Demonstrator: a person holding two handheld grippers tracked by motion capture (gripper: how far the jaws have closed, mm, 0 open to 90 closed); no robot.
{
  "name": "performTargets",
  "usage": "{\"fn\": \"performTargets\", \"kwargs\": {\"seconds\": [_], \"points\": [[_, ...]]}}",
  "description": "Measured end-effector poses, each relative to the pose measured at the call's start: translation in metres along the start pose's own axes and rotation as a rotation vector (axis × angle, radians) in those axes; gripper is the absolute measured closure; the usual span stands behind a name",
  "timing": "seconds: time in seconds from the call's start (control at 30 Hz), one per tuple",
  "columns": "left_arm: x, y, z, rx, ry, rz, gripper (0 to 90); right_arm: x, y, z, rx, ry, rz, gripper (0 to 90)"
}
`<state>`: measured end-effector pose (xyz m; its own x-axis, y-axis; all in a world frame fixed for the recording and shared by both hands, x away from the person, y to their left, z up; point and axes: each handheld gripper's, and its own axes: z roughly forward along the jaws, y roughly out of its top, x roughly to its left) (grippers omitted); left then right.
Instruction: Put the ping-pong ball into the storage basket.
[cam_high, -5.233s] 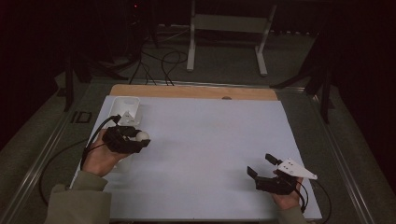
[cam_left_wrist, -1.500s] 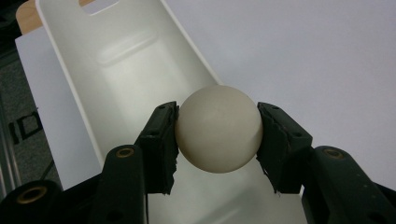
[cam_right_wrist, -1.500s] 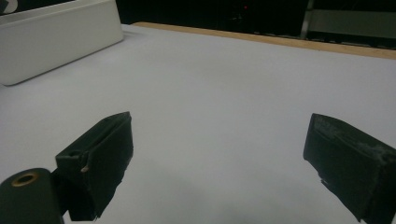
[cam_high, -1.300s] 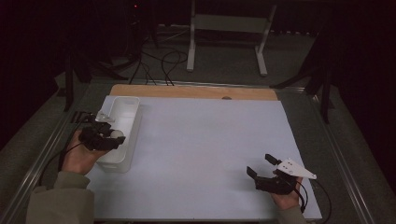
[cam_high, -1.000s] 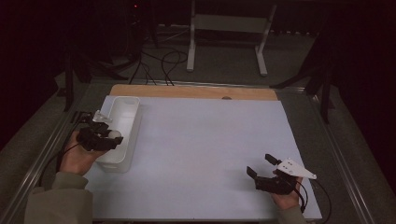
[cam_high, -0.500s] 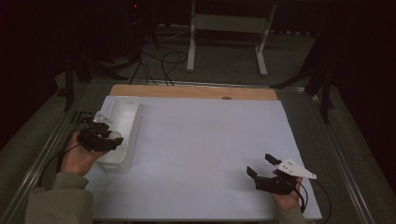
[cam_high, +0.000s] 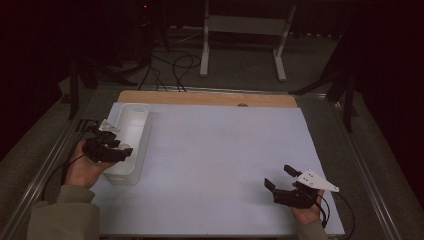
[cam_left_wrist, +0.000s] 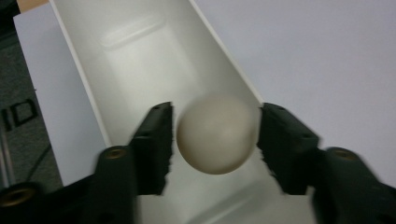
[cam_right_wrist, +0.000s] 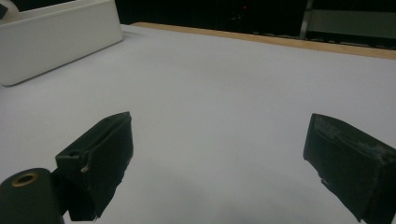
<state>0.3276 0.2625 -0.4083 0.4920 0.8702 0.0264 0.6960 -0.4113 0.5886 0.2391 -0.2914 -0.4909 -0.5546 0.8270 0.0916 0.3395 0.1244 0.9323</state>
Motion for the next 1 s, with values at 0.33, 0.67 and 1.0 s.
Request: {"fn": "performTargets", "kwargs": {"seconds": [0.33, 0.67, 1.0], "points": [[0.0005, -0.0015, -0.0004, -0.026, 0.039, -0.02, 0.0, -0.0001, 0.0, 0.0, -0.001, -0.001, 0.001, 8.0], [-0.0019, -0.0022, -0.0003, -0.07, 0.031, -0.007, 0.0, -0.0009, -0.0003, 0.0006, -0.002, 0.0, 0.0, 8.0], [-0.007, -0.0015, -0.0008, -0.116, 0.009, 0.02, 0.0, -0.001, -0.0004, 0.0004, -0.003, 0.0, -0.001, 8.0]]}}
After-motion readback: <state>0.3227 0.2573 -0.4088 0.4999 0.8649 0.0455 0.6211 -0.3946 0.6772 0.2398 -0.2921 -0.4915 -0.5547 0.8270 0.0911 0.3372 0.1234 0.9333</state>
